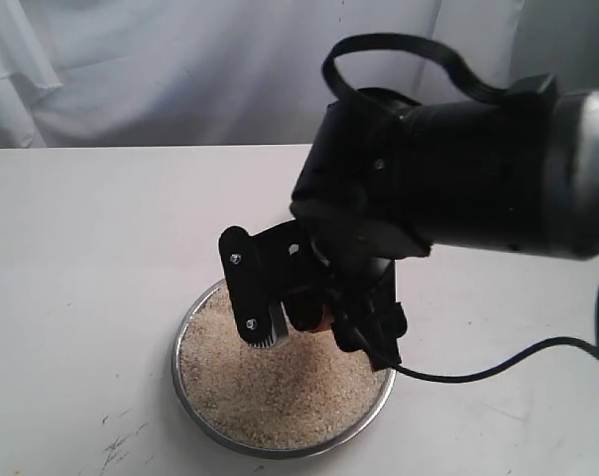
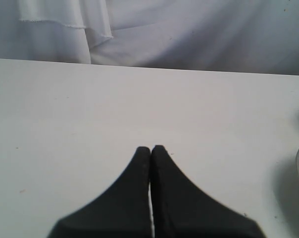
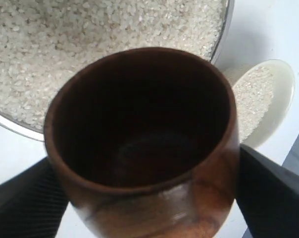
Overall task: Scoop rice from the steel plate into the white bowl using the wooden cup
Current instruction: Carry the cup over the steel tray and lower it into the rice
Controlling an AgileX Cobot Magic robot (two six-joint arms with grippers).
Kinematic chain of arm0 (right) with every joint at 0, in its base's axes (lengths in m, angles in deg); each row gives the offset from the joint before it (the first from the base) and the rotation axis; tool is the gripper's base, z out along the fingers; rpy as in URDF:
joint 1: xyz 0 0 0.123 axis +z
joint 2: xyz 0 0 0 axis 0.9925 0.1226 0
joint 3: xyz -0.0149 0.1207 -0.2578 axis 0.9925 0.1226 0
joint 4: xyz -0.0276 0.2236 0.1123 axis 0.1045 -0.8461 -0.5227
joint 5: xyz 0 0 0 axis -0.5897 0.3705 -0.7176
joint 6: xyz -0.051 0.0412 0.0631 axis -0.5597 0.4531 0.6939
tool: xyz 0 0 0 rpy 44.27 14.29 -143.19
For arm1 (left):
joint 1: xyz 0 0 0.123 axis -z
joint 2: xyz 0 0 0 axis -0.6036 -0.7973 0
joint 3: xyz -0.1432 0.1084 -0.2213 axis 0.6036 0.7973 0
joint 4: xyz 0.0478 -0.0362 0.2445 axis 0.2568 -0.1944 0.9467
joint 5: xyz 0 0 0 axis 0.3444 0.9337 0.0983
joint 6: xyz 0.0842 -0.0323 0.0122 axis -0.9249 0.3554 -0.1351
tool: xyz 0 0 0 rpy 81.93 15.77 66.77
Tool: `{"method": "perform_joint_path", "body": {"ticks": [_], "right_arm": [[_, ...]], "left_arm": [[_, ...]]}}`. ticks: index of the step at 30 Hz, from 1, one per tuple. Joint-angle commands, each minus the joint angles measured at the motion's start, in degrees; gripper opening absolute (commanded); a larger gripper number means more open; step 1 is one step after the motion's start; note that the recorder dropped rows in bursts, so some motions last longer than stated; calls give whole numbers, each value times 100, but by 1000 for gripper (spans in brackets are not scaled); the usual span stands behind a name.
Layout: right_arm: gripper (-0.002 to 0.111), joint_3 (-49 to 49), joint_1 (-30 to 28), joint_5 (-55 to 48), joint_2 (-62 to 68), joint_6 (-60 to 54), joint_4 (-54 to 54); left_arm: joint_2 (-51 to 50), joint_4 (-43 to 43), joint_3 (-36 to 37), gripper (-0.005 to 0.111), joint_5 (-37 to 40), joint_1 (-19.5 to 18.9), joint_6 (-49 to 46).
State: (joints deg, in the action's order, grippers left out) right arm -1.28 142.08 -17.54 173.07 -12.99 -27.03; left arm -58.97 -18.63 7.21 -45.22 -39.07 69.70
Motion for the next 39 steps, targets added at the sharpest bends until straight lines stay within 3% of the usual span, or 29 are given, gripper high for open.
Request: {"method": "perform_joint_path", "body": {"ticks": [1,18,39], "right_arm": [[0,-261,109,-209,365,68,178],[0,-494,125,-1545,975,809,1139],[0,-494,83,-1599,1220,928,1738]], "left_arm": [[24,6,28,0,-76,15,3],[24,6,28,0,-76,15,3],[24,6,28,0,-76,15,3]]}}
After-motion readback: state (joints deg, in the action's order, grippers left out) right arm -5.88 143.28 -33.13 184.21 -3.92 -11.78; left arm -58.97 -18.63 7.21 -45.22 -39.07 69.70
